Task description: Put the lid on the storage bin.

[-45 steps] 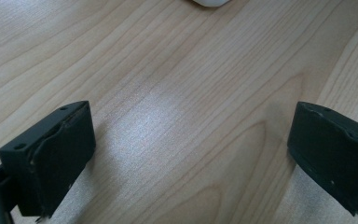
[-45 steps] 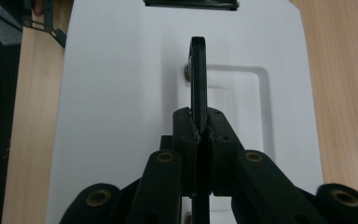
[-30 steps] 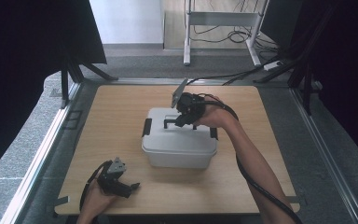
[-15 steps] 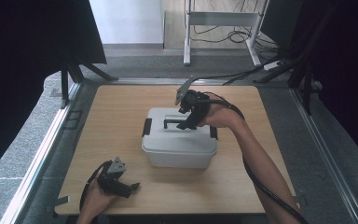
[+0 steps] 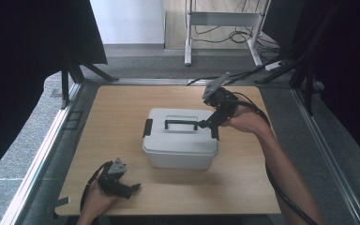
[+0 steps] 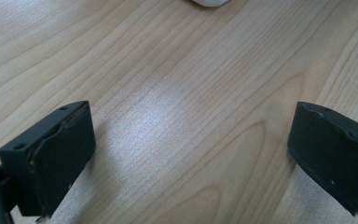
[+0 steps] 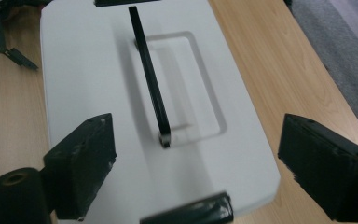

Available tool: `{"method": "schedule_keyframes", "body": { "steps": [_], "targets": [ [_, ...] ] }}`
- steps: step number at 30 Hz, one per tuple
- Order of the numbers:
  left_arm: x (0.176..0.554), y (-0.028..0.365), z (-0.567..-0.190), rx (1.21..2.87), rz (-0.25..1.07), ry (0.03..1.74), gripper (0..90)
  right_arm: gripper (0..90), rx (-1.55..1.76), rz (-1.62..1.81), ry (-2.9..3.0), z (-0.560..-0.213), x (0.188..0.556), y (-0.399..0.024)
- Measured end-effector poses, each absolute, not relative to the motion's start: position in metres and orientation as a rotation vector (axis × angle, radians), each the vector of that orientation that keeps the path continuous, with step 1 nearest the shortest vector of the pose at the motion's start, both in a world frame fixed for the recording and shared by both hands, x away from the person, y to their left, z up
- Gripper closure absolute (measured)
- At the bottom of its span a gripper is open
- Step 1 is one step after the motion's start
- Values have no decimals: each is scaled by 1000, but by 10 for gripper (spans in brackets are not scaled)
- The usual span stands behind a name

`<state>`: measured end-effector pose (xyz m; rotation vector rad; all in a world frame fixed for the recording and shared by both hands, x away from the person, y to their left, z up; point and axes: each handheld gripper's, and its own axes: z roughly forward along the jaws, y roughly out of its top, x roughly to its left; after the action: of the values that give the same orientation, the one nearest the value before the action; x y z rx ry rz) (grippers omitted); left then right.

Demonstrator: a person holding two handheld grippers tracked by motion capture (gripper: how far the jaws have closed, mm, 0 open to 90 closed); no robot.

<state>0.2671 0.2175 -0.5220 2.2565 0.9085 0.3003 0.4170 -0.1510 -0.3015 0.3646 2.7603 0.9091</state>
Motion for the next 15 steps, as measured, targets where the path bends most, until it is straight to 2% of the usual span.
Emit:
{"method": "schedule_keyframes", "body": {
  "steps": [15],
  "targets": [
    [267, 217, -522, 2252, 302, 911, 7, 62, 602, 954, 2626, -314, 394, -228]
  ]
}}
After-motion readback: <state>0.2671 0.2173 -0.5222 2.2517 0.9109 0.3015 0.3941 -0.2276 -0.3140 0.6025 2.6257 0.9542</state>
